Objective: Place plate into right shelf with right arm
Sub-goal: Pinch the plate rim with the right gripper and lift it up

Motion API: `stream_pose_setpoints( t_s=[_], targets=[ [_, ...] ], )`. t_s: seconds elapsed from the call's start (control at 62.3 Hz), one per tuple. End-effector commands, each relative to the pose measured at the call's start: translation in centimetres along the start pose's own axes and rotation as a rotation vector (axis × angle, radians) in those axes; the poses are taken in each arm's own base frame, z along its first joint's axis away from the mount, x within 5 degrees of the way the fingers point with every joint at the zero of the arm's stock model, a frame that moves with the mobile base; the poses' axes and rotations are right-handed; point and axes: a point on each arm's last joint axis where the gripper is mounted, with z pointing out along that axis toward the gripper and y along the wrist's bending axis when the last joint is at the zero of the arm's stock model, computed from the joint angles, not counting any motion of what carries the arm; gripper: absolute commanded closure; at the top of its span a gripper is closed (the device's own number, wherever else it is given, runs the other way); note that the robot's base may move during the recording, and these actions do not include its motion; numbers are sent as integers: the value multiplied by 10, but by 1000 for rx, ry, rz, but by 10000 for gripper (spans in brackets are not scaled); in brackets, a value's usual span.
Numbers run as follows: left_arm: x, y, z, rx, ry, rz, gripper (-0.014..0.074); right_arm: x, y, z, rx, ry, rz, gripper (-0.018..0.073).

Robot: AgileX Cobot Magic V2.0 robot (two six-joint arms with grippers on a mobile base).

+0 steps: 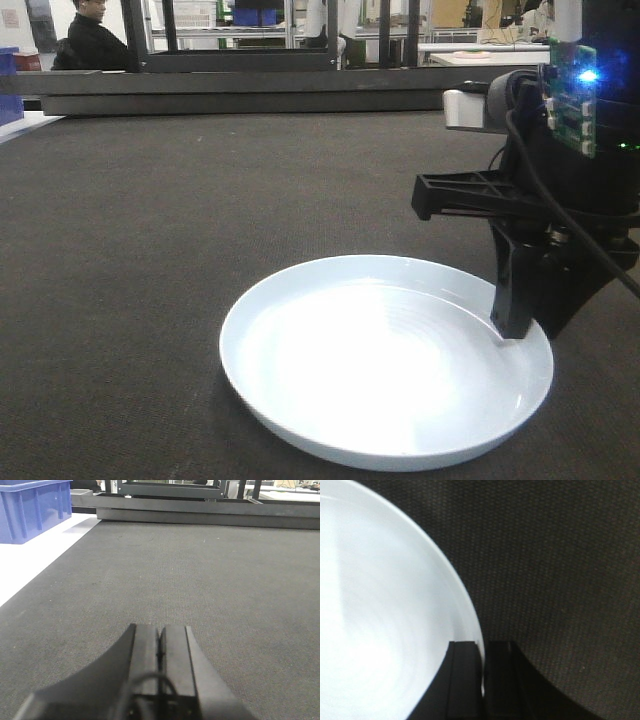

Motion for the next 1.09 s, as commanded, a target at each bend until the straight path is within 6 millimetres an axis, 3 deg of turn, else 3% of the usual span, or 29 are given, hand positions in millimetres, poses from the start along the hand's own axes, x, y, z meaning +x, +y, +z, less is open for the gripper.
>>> stream_pose_setpoints(
  t_s=[0.0, 0.161, 0.434, 0.594, 0.835, 0.867, 1.076],
  targets=[
    [-5, 1, -1, -12, -89, -15, 724, -3, 4, -17, -21, -48, -13, 510],
    [-5, 1, -1, -12, -89, -15, 724, -1, 4, -26, -34, -73, -15, 510],
    [-5, 1, -1, -12, -89, -15, 724, 14, -1, -99, -134, -371, -80, 510],
    [-5, 1, -1, -12, -89, -15, 724, 30, -17, -135, -120, -571, -159, 510],
    [-5, 1, -1, -12, -89, -15, 724, 61, -62, -149, -60, -849, -98, 510],
    [-5, 1, -1, -12, -89, -15, 724, 75, -80, -152, -24, -994, -68, 510],
    [-5, 1, -1, -12, -89, -15, 724, 110, -97, -151, 54, -1250, -140, 510]
  ],
)
